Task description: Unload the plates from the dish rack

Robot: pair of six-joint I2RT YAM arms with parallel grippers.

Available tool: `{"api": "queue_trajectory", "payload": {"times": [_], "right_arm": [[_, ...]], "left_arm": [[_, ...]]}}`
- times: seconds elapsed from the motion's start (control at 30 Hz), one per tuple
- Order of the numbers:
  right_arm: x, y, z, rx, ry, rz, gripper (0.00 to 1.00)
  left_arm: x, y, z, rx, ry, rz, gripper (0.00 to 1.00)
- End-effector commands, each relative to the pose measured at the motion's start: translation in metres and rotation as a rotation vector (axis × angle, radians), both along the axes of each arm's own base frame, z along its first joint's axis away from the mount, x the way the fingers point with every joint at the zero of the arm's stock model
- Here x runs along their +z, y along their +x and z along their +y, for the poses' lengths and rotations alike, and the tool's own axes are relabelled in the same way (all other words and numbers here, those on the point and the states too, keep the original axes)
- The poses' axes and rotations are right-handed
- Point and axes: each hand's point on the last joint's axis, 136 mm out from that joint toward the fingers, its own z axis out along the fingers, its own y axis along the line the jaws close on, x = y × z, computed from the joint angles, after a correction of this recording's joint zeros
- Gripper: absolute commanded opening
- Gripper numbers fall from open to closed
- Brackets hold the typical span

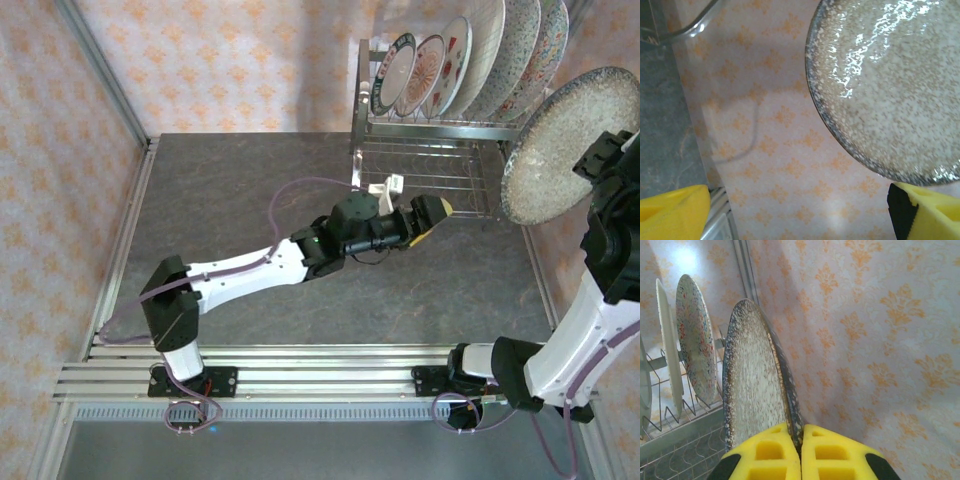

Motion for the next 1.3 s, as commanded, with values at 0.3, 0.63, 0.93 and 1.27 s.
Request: {"api": "queue_trajectory", "payload": {"times": [0.3, 0.63, 0.93, 1.27], "right_arm": [[0.052, -0.049, 0.004, -0.059, 0.064, -0.321, 0.0], [0.032, -0.042, 0.012, -0.022, 0.167, -0.302, 0.0], [0.029, -0.042, 0.021, 0.025, 0.234, -0.331, 0.0], [0.014, -0.031, 0.026, 0.052, 0.296, -0.309, 0.0]], "left_arm": [[0.015, 0.007, -0.059, -0.096, -0.295, 0.118, 0.92], [0.025, 0.001, -0.092, -0.204, -0.431, 0.179, 0.83], [0.035, -0.009, -0.098, -0.268, -0.482, 0.195, 0.71], [0.04, -0.002, -0.084, -0.254, -0.508, 0.177, 0.45]]}}
